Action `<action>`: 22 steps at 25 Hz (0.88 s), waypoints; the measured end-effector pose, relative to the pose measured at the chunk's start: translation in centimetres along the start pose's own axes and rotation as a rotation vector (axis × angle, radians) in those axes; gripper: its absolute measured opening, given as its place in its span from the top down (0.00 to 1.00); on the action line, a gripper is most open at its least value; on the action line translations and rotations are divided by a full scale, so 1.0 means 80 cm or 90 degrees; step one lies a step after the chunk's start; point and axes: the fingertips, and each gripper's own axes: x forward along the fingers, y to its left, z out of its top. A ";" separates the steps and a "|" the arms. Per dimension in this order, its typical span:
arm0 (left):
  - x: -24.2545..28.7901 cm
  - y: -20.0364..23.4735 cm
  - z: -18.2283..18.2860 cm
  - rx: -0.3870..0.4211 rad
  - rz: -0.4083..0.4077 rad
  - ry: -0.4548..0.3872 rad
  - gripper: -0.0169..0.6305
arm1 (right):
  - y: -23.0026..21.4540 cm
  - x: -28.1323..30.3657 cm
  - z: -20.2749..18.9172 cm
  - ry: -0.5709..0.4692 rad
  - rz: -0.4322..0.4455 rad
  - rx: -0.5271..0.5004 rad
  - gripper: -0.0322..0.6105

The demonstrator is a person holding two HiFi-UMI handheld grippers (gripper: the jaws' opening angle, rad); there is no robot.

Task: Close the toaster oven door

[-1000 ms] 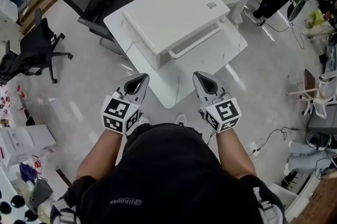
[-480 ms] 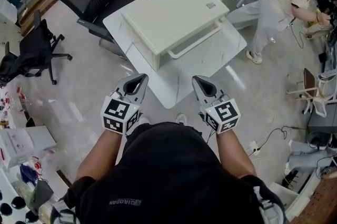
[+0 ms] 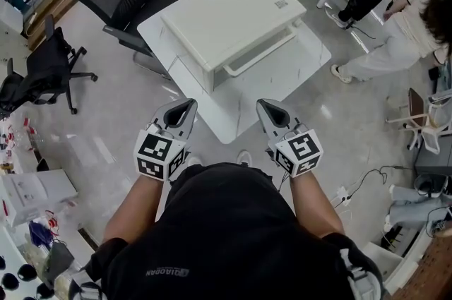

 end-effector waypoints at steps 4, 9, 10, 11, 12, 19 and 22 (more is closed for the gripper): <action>0.000 -0.002 -0.002 0.001 0.000 0.002 0.97 | -0.001 -0.002 -0.002 -0.001 -0.001 0.003 0.95; 0.000 -0.005 -0.001 0.004 -0.004 0.001 0.97 | -0.001 -0.002 -0.004 -0.002 -0.001 0.007 0.95; 0.000 -0.006 -0.002 0.004 -0.006 0.002 0.97 | 0.000 -0.002 -0.005 -0.001 -0.002 0.009 0.95; 0.000 -0.007 -0.003 0.003 -0.007 0.003 0.97 | 0.000 -0.002 -0.006 0.000 -0.001 0.011 0.95; 0.000 -0.007 -0.003 0.003 -0.007 0.004 0.97 | 0.001 -0.002 -0.006 0.001 -0.001 0.012 0.95; 0.002 -0.007 -0.001 0.002 -0.008 0.003 0.97 | -0.002 -0.004 -0.006 0.002 -0.004 0.014 0.95; 0.003 -0.005 -0.001 0.002 -0.008 0.001 0.97 | -0.002 -0.002 -0.005 0.001 -0.003 0.013 0.95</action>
